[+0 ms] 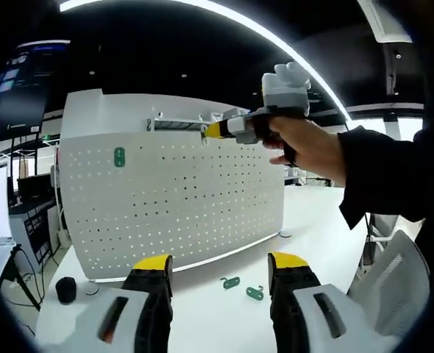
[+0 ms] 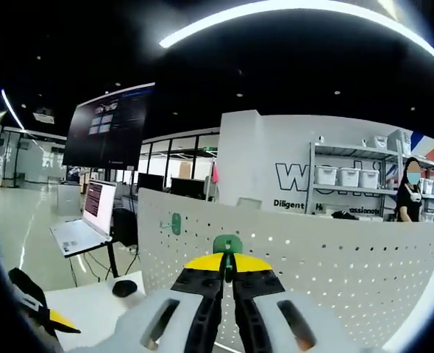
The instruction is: Insert the hook assembly into the mounting plate slot until the hook locks in place.
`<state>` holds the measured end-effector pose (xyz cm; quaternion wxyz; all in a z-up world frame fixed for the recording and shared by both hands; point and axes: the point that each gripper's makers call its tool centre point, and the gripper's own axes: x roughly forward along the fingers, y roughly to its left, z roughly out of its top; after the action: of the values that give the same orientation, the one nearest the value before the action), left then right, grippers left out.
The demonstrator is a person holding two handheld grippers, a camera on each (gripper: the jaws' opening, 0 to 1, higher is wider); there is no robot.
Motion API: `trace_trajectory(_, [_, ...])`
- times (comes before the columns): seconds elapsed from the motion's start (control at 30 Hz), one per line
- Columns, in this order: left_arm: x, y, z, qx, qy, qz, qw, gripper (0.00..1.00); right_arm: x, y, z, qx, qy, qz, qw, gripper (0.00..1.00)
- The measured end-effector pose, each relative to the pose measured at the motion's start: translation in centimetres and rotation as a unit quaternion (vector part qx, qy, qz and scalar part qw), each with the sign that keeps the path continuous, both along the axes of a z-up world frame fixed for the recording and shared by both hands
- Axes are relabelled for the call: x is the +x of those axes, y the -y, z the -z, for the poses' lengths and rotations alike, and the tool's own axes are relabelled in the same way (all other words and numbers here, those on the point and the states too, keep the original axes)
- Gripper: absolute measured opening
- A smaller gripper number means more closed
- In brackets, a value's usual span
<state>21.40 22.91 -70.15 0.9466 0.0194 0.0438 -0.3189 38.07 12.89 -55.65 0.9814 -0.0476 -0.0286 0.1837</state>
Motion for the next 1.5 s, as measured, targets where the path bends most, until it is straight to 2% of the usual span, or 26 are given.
trace_trajectory(0.27, [0.0,0.5,0.0,-0.006,0.0,0.013,0.9999,0.53,3.0,1.1,0.2,0.0,-0.002,0.029,0.9996,0.01])
trace_trajectory(0.7, [0.2,0.4,0.1,-0.019,-0.005,0.016,0.9997,0.53,6.9,0.1,1.6,0.005,-0.02,0.04,0.999,0.01])
trace_trajectory(0.97, [0.4,0.2,0.2,-0.027,-0.011,0.016,0.9995,0.52,8.2,0.1,2.0,0.006,-0.017,0.057,0.9982,0.01])
trace_trajectory(1.03, [0.4,0.2,0.2,-0.029,-0.012,0.016,0.9994,0.52,8.3,0.2,1.9,0.014,-0.015,0.058,0.9981,0.01])
trace_trajectory(1.13, [0.4,0.2,0.1,-0.034,-0.013,0.017,0.9992,0.52,8.4,0.1,2.1,0.003,-0.012,0.062,0.998,0.01])
trace_trajectory(1.33, [0.4,0.1,-0.1,-0.043,-0.013,0.017,0.9989,0.51,8.5,-0.1,2.0,0.006,-0.009,0.074,0.9972,0.01])
trace_trajectory(1.5, [0.3,0.0,-0.4,-0.047,-0.007,0.018,0.9987,0.5,8.6,-0.2,2.0,-0.038,0.002,0.103,0.9939,0.01])
